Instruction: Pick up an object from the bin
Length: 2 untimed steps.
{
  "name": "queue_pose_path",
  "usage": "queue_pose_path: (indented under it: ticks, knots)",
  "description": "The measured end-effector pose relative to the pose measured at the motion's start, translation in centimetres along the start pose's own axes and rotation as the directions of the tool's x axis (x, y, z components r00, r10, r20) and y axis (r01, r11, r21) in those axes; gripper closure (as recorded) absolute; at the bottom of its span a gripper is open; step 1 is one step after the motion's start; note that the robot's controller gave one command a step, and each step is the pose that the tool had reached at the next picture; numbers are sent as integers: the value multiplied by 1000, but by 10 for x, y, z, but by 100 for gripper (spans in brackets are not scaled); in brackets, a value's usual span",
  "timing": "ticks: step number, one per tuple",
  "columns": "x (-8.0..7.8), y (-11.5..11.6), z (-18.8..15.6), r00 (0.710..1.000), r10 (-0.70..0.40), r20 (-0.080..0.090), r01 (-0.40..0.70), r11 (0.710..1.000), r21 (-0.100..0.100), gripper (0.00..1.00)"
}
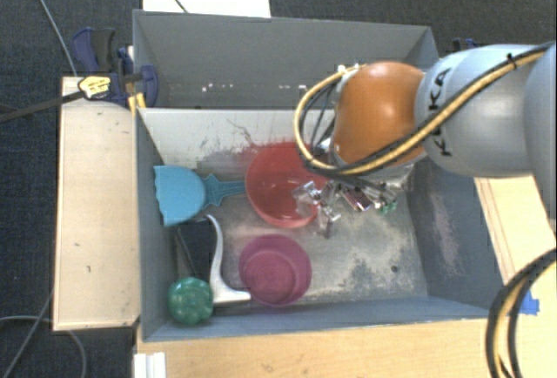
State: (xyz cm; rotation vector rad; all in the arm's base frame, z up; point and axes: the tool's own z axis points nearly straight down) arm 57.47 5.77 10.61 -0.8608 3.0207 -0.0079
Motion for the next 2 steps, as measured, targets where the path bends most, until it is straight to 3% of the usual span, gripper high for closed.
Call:
queue_pose_path:
  ticks: [1,2]
  knots:
    - [2,3,-79,998,-56,13,56,998,7,100]
    - [2,2,-178,1000,-26,1,26,1000,-2,100]
